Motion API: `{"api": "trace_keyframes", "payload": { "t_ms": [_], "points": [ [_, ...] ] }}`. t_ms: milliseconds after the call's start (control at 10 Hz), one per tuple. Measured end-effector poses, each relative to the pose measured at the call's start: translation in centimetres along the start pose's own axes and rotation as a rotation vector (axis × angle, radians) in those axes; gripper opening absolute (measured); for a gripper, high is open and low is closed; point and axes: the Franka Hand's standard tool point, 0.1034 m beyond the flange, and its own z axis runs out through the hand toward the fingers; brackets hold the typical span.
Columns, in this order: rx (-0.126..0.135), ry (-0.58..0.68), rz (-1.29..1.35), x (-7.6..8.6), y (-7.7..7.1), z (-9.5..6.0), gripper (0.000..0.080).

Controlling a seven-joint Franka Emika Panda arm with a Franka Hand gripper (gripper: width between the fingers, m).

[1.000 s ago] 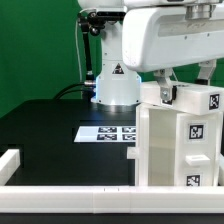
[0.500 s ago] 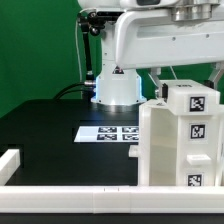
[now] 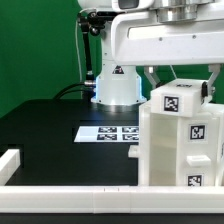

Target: Assemble cabinet

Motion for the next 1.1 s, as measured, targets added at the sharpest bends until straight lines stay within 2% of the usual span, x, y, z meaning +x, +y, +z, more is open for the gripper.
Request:
{"api": "trace_keyframes", "payload": {
  "t_ms": [100, 300, 900, 1000, 1100],
  "points": [
    [0.016, -0.007, 0.133, 0.08, 0.15, -0.02, 0.0555],
    [0.077, -0.02, 0.489, 0.15, 0.26, -0.15, 0.0555],
    [0.082, -0.033, 0.844, 0.0, 0.37, -0.11, 0.0555],
    [0.093, -0.044, 0.948, 0.14, 0.41, -0.15, 0.0555],
    [0.125, -0.063, 1.073, 0.43, 0.52, -0.25, 0.0555]
  ]
}}
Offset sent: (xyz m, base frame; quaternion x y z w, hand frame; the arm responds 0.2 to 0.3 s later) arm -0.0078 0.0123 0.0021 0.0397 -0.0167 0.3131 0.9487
